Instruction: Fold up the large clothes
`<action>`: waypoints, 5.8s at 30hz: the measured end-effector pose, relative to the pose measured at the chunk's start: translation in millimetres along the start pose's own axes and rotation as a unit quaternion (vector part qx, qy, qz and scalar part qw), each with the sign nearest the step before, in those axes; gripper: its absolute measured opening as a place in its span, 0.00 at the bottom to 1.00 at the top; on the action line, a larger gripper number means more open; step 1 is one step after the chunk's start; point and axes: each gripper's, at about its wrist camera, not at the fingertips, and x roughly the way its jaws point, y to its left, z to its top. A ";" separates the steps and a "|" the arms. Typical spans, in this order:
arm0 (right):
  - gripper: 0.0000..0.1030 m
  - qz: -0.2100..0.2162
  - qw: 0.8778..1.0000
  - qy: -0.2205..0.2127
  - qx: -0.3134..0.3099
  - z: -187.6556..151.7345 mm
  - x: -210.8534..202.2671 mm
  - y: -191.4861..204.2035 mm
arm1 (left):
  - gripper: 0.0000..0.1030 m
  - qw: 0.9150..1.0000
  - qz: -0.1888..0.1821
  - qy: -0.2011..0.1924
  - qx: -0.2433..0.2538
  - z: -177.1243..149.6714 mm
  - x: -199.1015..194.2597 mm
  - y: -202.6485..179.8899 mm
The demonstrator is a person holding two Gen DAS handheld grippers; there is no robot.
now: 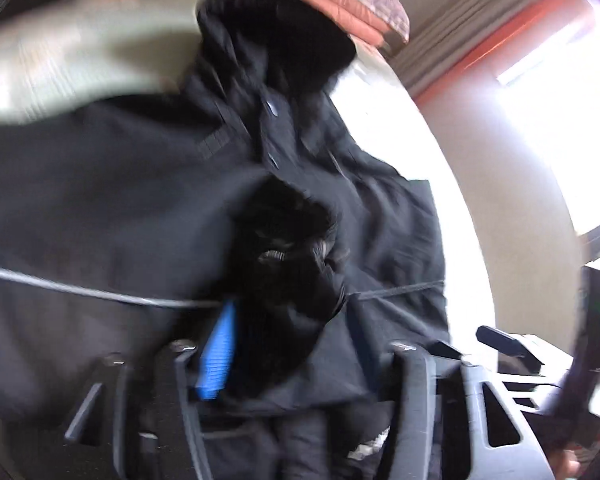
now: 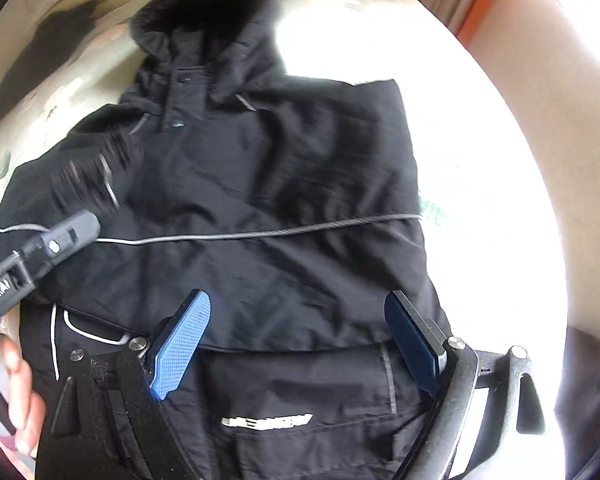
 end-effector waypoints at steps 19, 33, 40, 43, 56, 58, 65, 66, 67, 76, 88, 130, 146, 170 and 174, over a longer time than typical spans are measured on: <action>0.88 0.180 0.982 0.033 -0.040 31.6 28.0 75.3 | 0.75 0.994 0.033 -0.070 -0.075 -10.0 -109.4 53.5; 0.33 0.220 0.973 0.045 -0.056 33.9 54.3 104.8 | 0.75 0.978 0.092 -0.134 -0.129 -18.1 -152.9 106.1; 0.29 0.141 0.986 -0.050 -0.078 31.3 -30.5 60.6 | 0.75 0.981 0.097 -0.141 -0.092 2.8 -151.3 87.5; 0.29 0.104 0.991 -0.058 -0.056 36.0 -50.4 18.8 | 0.75 0.986 0.098 -0.113 -0.071 11.5 -127.6 77.8; 0.34 0.002 0.999 0.022 -0.028 29.8 58.5 -32.9 | 0.68 0.957 0.266 0.017 0.115 2.4 -4.0 45.0; 0.40 0.015 0.999 0.019 -0.025 31.6 49.3 -34.1 | 0.69 0.963 0.249 0.019 0.105 5.1 -16.1 47.1; 0.53 0.031 0.999 -0.032 -0.028 38.5 -27.3 -57.4 | 0.69 0.981 0.171 -0.028 0.084 20.9 -76.4 35.0; 0.53 0.038 0.998 -0.042 -0.032 44.0 -33.6 -51.8 | 0.69 0.980 0.173 -0.035 0.088 28.5 -77.3 33.7; 0.53 0.045 0.997 -0.048 -0.039 52.9 -35.9 -40.7 | 0.69 0.978 0.185 -0.036 0.093 37.4 -72.9 32.4; 0.19 0.065 0.996 0.036 -0.055 108.2 93.6 -7.0 | 0.68 0.970 0.228 -0.002 0.080 72.0 -0.5 79.7; 0.74 0.100 0.991 -0.025 -0.081 75.5 26.6 -13.3 | 0.68 0.962 0.247 -0.002 0.121 48.0 -30.2 45.5; 0.73 0.064 0.994 -0.067 -0.061 163.7 27.1 14.6 | 0.75 0.968 0.184 -0.021 0.169 163.4 -32.3 35.2; 0.69 0.047 0.994 -0.089 -0.043 386.9 129.7 54.9 | 0.57 0.967 0.227 -0.020 0.115 361.1 93.6 96.0; 0.67 0.113 0.983 -0.107 -0.098 372.2 68.5 44.5 | 0.55 0.981 0.078 -0.060 0.166 343.3 0.3 74.8; 0.67 0.140 0.979 -0.103 -0.106 408.1 90.0 85.5 | 0.55 0.982 0.076 -0.020 0.169 379.4 68.4 48.4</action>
